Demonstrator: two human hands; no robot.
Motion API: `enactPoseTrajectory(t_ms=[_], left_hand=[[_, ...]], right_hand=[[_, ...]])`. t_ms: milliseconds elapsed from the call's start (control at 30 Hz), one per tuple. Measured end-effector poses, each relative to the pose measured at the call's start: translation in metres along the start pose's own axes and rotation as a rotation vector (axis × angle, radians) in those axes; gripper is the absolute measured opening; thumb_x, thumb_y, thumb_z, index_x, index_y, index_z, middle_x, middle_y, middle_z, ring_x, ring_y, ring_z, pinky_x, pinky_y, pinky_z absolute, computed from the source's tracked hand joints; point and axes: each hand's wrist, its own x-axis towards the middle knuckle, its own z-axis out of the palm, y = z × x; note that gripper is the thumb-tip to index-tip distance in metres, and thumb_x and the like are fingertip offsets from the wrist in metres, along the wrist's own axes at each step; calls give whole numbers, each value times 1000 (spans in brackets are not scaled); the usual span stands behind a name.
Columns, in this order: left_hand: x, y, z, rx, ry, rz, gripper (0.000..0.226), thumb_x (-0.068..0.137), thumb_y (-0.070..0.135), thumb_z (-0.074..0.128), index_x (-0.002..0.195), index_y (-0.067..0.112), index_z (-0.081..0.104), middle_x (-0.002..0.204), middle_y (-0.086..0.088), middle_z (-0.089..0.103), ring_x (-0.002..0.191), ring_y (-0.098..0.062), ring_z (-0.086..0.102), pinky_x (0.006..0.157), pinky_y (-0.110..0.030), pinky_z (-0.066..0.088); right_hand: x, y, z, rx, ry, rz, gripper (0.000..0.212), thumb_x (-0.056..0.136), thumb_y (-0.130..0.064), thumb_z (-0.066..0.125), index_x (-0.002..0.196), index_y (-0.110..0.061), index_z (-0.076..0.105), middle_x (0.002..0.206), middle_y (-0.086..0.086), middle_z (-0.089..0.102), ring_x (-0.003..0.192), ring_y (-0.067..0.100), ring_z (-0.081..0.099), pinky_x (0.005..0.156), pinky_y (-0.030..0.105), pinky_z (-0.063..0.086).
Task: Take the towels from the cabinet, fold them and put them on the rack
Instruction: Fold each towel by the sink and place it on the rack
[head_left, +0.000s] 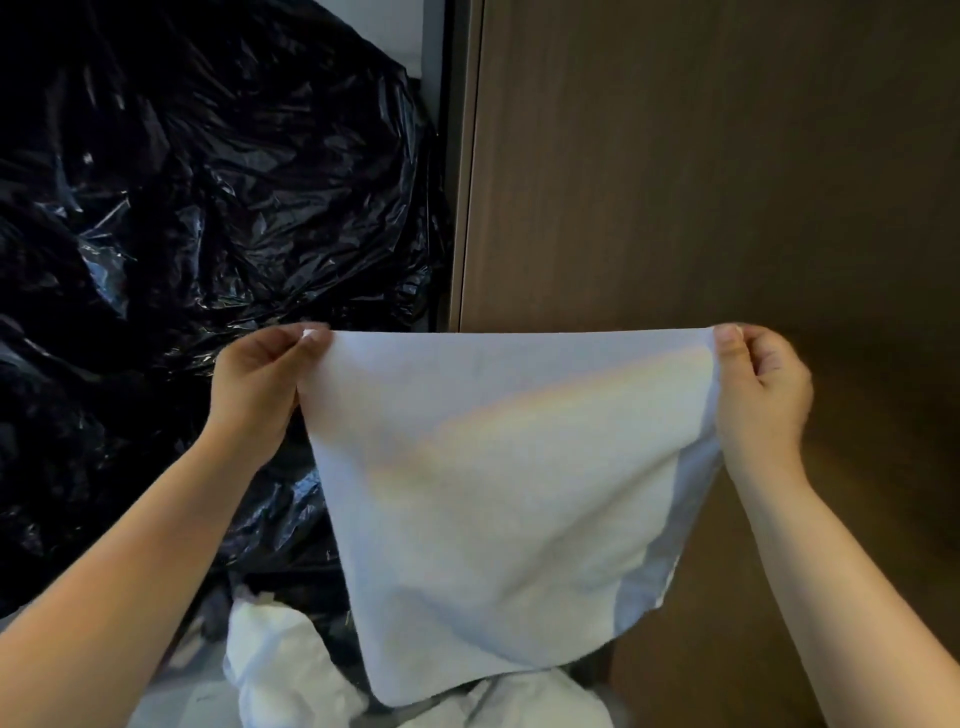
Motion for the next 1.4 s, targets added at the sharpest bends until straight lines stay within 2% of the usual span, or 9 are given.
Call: enactPoseTrajectory(t_ms=[200,433,600,700,867,967,1167,1233,1400], left_hand=[[-12,-6,-5,399,59,236,12,93,26,63,101,26,71,86,12,68,67,8,58,60,-10,46],[-17,-13,-5,400,69,217,11,93,22,63,101,24,70,89,10,67,69,8,59,62,-12,49],[-20,-23,-6,432,75,212,11,94,20,61,99,25,69,84,9,67,66,10,58,57,-7,47],[-20,-28,-9,516,52,200,14,94,21,60,99,32,66,85,12,66,69,7,59,61,-15,47],[-21,-39,-13,596,-19,146,18,94,20,58,99,34,66,89,5,68,83,-16,63,72,-35,53],[-26,-41,-13,564,28,183,17,95,20,57,98,35,63,86,15,66,80,-9,61,68,-30,50],[-32,-21,-1,534,70,352,21,96,12,52,99,33,55,90,26,60,67,-13,52,60,-34,44],[-33,-13,2,522,62,370,23,95,12,53,97,34,56,89,29,60,64,-4,52,59,-29,43],[-42,-4,2,476,79,346,13,92,15,60,94,28,62,84,18,63,69,1,55,61,-14,46]], right_hand=[[-9,4,0,-12,-24,54,20,101,-33,49,98,-18,62,85,-9,59,74,-2,53,69,15,40],[-15,9,2,-21,-37,80,25,101,-38,47,102,-18,63,92,-5,62,86,7,56,79,27,46],[-19,9,3,-16,-56,64,23,102,-37,47,99,-19,61,85,-12,59,80,-1,56,73,21,44],[-23,9,3,-22,-65,30,21,102,-37,47,98,-21,59,83,-15,57,77,-7,54,69,19,43],[-29,13,4,-28,-76,14,21,102,-38,48,98,-21,59,83,-14,58,79,-1,55,72,26,48],[-31,17,3,-43,-53,5,22,102,-36,47,97,-19,60,82,-12,58,78,4,55,75,34,48],[-26,15,-1,-93,1,-13,21,102,-36,45,93,-23,58,77,-19,55,76,-6,54,65,23,43],[-26,16,-5,-97,13,2,20,102,-36,45,92,-24,58,77,-19,55,76,-7,54,67,23,43],[-32,17,-21,-95,29,12,21,102,-37,44,94,-24,59,79,-20,55,77,-11,54,66,15,41]])
